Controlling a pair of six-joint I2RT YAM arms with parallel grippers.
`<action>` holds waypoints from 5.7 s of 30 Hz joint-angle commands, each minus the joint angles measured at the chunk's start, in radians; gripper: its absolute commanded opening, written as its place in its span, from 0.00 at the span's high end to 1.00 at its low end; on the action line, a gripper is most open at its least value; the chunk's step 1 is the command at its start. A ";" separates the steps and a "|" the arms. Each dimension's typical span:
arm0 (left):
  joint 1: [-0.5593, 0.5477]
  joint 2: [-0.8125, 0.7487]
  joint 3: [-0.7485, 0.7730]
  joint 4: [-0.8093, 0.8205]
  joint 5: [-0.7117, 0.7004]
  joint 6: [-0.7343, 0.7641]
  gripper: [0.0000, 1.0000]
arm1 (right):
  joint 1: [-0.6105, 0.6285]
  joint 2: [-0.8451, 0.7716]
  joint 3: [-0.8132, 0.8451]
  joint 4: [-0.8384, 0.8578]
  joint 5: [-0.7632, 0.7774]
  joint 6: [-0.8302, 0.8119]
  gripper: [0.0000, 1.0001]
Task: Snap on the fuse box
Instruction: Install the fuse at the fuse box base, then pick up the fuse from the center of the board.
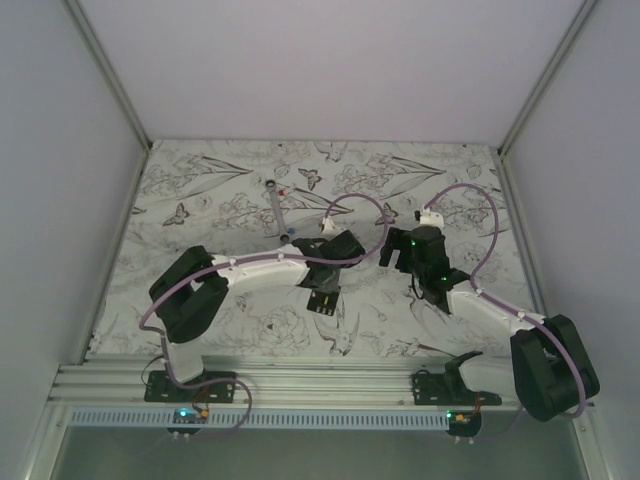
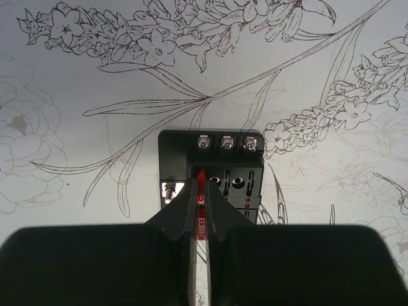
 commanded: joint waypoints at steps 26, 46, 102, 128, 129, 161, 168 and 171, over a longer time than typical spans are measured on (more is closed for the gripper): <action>0.078 0.187 -0.046 -0.150 0.117 -0.053 1.00 | -0.006 0.002 0.014 0.030 -0.006 0.000 0.00; 0.131 0.038 -0.032 -0.337 0.093 0.068 1.00 | -0.006 -0.003 0.011 0.033 -0.021 0.007 0.00; 0.067 -0.168 -0.156 -0.162 -0.025 -0.049 0.75 | -0.006 0.006 0.010 0.043 -0.041 0.015 0.00; 0.070 -0.106 -0.176 -0.155 0.017 -0.086 1.00 | -0.007 0.005 0.011 0.040 -0.041 0.017 0.00; 0.070 -0.105 -0.183 -0.155 0.019 -0.091 1.00 | -0.006 0.005 0.010 0.040 -0.041 0.018 0.00; 0.080 -0.240 -0.182 -0.068 0.016 -0.032 0.56 | -0.006 0.008 0.009 0.048 -0.060 0.022 0.00; 0.130 -0.273 -0.133 -0.069 0.021 0.047 0.41 | -0.006 0.012 0.010 0.050 -0.055 0.019 0.00; 0.184 -0.250 -0.102 -0.066 0.045 0.089 0.40 | -0.007 0.015 0.010 0.050 -0.055 0.017 0.00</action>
